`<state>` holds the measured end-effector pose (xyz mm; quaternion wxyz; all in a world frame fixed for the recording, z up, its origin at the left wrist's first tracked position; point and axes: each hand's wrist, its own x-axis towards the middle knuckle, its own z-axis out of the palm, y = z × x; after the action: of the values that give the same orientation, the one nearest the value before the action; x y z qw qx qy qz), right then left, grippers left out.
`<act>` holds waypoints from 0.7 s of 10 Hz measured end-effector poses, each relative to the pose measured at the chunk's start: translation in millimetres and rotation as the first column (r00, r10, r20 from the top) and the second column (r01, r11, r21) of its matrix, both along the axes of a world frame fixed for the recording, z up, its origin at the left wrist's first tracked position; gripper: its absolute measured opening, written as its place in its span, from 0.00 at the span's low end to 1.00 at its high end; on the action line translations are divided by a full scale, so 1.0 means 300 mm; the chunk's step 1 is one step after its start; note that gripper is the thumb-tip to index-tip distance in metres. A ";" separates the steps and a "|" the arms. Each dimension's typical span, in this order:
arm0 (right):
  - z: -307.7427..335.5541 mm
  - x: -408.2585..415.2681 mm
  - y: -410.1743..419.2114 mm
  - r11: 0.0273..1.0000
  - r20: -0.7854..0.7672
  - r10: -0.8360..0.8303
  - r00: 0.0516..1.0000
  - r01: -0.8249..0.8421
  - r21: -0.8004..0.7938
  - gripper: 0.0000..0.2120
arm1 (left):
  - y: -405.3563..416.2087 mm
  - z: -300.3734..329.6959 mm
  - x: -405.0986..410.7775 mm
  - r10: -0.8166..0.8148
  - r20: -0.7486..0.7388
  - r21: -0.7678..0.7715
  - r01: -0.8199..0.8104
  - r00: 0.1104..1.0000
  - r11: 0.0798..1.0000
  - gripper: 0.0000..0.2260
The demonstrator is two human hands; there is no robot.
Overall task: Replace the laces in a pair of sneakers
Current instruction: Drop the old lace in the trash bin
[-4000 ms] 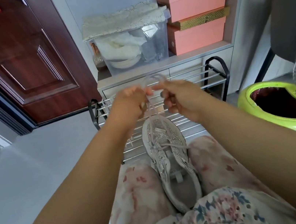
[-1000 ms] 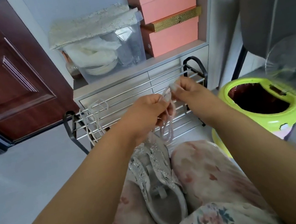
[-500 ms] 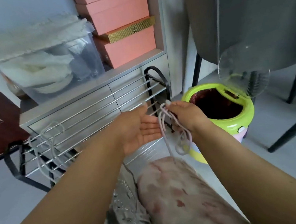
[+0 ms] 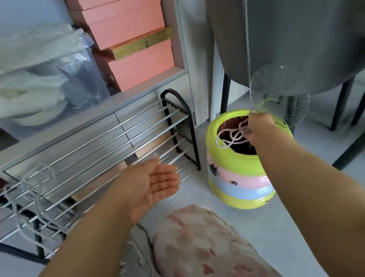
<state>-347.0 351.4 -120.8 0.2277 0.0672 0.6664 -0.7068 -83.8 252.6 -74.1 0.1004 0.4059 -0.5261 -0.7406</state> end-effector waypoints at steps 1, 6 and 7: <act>-0.011 0.026 -0.007 0.999 -0.005 0.033 0.999 -0.033 -0.028 0.16 | -0.007 0.000 0.019 0.019 -0.008 0.000 -0.019 1.000 1.000 0.19; 0.160 0.676 -0.279 0.715 -0.176 0.674 0.718 -0.693 -0.093 0.04 | -0.074 0.097 0.328 0.263 -0.094 -0.121 -0.273 0.960 0.954 0.13; 0.188 0.789 -0.293 0.628 -0.262 0.747 0.611 -0.778 -0.022 0.04 | -0.123 0.086 0.421 0.331 -0.090 -0.132 -0.341 0.939 0.931 0.12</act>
<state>-110.4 263.6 -64.5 0.4330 -0.3202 0.6037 -0.5879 42.5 215.8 -48.2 0.2723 0.4569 -0.4977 -0.6851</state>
